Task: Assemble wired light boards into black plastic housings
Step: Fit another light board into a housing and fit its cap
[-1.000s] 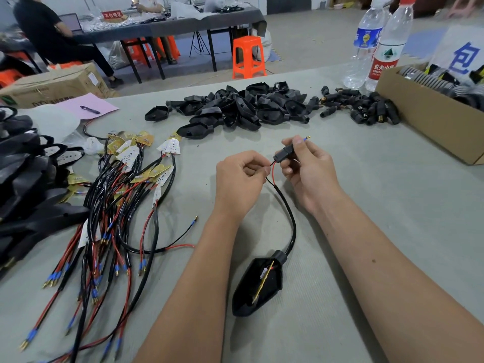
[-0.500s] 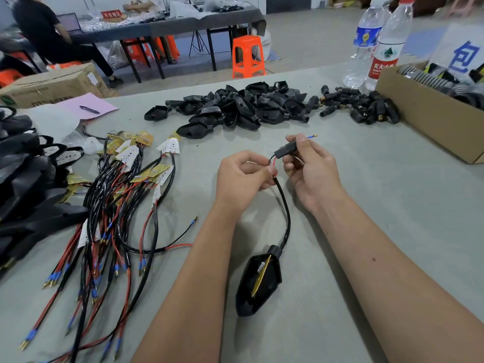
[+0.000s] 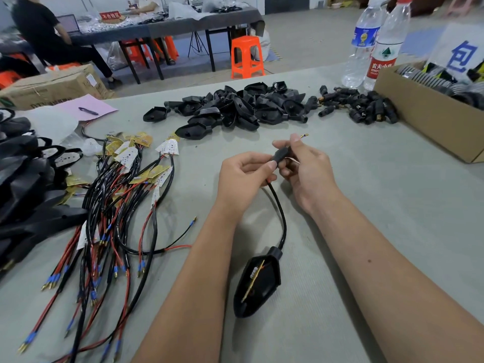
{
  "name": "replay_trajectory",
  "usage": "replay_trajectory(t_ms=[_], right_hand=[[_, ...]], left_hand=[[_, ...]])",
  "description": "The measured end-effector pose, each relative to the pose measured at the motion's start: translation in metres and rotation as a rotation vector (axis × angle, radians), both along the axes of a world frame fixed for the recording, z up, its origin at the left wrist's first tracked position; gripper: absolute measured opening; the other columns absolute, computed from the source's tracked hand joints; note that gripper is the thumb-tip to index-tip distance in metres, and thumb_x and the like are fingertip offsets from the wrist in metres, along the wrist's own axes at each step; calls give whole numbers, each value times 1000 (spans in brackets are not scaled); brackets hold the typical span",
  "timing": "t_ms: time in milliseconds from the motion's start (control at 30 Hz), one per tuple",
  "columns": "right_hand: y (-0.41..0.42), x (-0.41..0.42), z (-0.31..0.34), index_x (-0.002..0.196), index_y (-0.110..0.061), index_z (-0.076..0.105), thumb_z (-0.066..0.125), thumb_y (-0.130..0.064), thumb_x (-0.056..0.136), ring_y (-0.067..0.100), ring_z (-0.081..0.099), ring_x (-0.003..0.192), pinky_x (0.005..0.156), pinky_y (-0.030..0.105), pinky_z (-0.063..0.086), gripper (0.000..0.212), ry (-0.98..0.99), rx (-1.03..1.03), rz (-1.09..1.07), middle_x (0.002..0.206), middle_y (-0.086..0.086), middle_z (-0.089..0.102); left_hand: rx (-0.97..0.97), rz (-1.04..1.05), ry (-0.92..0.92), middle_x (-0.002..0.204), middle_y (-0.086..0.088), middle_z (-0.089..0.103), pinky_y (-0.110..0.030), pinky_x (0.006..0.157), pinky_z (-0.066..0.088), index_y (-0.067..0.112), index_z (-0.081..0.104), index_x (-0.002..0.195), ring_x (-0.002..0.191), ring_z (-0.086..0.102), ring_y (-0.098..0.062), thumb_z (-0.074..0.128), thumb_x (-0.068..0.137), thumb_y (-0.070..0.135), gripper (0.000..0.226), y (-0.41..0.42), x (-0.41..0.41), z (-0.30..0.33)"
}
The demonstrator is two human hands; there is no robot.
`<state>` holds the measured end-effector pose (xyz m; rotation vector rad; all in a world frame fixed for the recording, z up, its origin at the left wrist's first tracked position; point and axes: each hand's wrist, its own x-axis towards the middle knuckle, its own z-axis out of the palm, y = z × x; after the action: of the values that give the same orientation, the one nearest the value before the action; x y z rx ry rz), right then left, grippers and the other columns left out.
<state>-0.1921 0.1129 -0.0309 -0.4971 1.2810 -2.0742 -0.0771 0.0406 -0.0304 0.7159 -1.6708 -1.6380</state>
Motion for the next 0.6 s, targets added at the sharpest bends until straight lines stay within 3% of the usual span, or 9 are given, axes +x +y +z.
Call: replay_trajectory(t_ms=[100, 233, 367, 500, 600], right_hand=[[2, -2, 1, 95, -8, 78, 50, -35, 108, 11, 45, 51, 48, 20, 40, 41, -13, 31, -15, 63, 1, 59], [2, -6, 2, 88, -7, 77, 54, -29, 108, 10, 44, 55, 48, 21, 35, 38, -26, 21, -141, 81, 8, 60], [4, -12, 3, 85, -5, 74, 52, -28, 109, 7, 44, 49, 41, 19, 32, 39, -68, 12, -196, 61, -1, 56], [3, -10, 3, 83, -6, 69, 47, -26, 110, 6, 45, 45, 40, 19, 33, 40, -65, 12, -231, 59, -2, 64], [4, -13, 4, 82, -7, 65, 44, -28, 111, 6, 44, 45, 40, 19, 34, 41, -106, -11, -268, 59, -1, 64]], left_hand=[[3, -23, -22, 88, -11, 79, -25, 71, 58, 6, 76, 99, 73, 74, -19, 73, 93, 4, 7, 2, 1, 2], [147, -147, -39, 84, -9, 77, -23, 69, 58, 2, 74, 94, 72, 74, -19, 71, 93, 5, 4, 0, 6, 9], [245, -288, -90, 85, -9, 75, -28, 72, 60, 4, 70, 94, 74, 73, -22, 70, 94, 9, 5, 0, 10, 16], [250, -359, -140, 85, -7, 74, -33, 76, 59, 8, 66, 95, 72, 72, -23, 69, 95, 11, 4, -1, 12, 18], [235, -403, -168, 88, -9, 76, -28, 71, 60, 8, 66, 98, 73, 74, -23, 73, 91, 3, 11, -4, 18, 19]])
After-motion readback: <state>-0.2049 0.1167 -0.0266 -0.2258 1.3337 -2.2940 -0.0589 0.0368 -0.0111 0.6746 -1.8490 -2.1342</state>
